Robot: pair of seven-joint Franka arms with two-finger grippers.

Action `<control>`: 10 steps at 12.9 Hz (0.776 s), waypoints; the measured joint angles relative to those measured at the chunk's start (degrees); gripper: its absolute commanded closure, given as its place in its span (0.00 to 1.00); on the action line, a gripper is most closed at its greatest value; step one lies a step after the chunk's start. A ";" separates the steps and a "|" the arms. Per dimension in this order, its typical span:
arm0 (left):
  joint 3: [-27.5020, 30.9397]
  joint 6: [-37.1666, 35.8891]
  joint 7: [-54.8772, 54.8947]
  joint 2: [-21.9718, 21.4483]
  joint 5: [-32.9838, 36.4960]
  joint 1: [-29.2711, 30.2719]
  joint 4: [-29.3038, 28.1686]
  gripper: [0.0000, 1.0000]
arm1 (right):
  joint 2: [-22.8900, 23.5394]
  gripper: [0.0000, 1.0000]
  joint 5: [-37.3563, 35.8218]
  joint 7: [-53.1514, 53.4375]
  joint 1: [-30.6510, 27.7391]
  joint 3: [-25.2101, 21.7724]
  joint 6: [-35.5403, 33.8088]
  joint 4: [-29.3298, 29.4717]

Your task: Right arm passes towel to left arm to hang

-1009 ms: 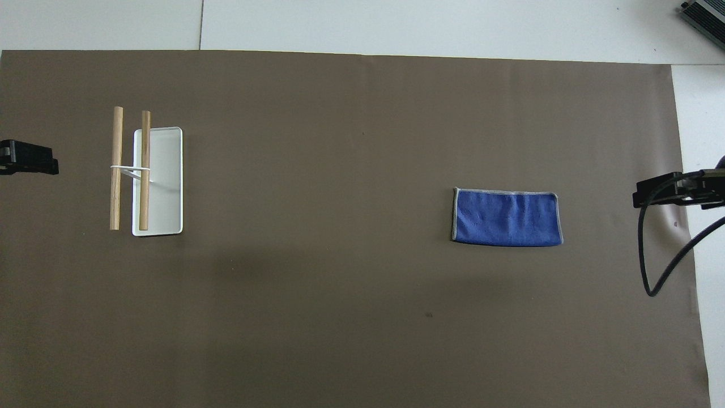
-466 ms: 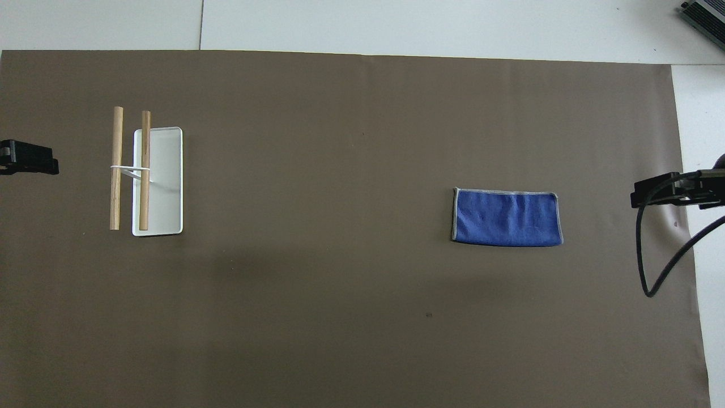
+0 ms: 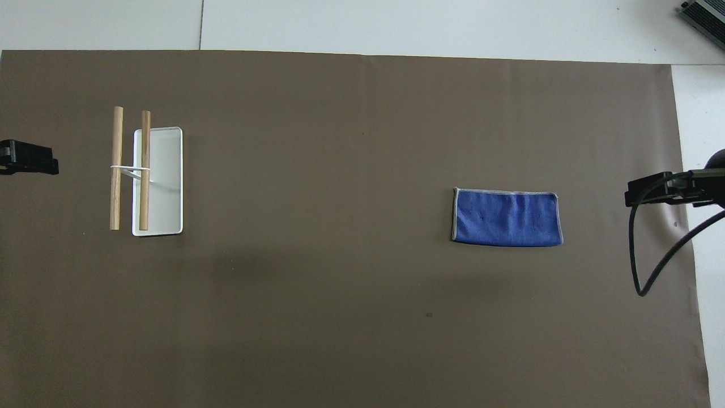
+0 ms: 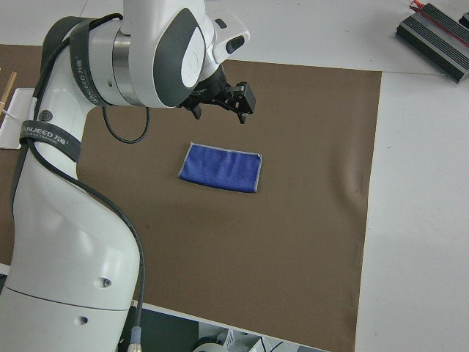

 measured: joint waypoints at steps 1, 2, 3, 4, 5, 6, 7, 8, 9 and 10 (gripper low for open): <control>0.00 0.00 0.00 0.00 0.00 0.00 0.00 0.00 | -0.01 0.00 0.00 0.00 0.00 0.00 0.25 -0.22; 0.00 0.00 0.00 0.00 0.00 0.00 0.00 0.00 | -0.03 0.00 0.00 0.00 0.00 0.00 0.50 -0.40; 0.00 0.00 0.00 0.00 0.00 0.00 0.00 0.00 | -0.11 0.00 0.00 -0.01 0.02 0.00 1.75 -0.81; 0.00 0.00 0.00 0.00 0.00 0.00 0.00 0.00 | -0.28 0.00 0.00 -0.08 0.20 0.04 4.25 -1.83; 0.00 0.00 0.00 0.00 0.00 0.00 0.00 0.00 | -0.66 0.00 0.01 -0.09 0.71 0.23 6.60 -3.51; 0.00 0.00 0.00 0.00 0.00 0.00 0.00 0.00 | -1.01 0.00 0.01 -0.09 1.46 0.39 8.77 -5.58; 0.00 0.00 0.00 0.00 0.00 0.00 0.00 0.00 | -1.18 0.00 0.01 -0.09 1.95 0.54 11.13 -7.54; 0.00 0.00 0.00 0.00 0.00 0.00 0.00 0.00 | -1.16 0.00 0.01 -0.09 2.11 0.68 13.50 -9.44; 0.00 0.00 0.00 0.00 0.00 0.00 0.00 0.00 | -1.02 0.00 0.01 -0.09 2.22 0.68 15.95 -11.41; 0.00 0.00 0.00 0.00 0.00 0.00 0.00 0.00 | -0.61 0.00 0.01 -0.09 2.27 0.68 18.82 -13.49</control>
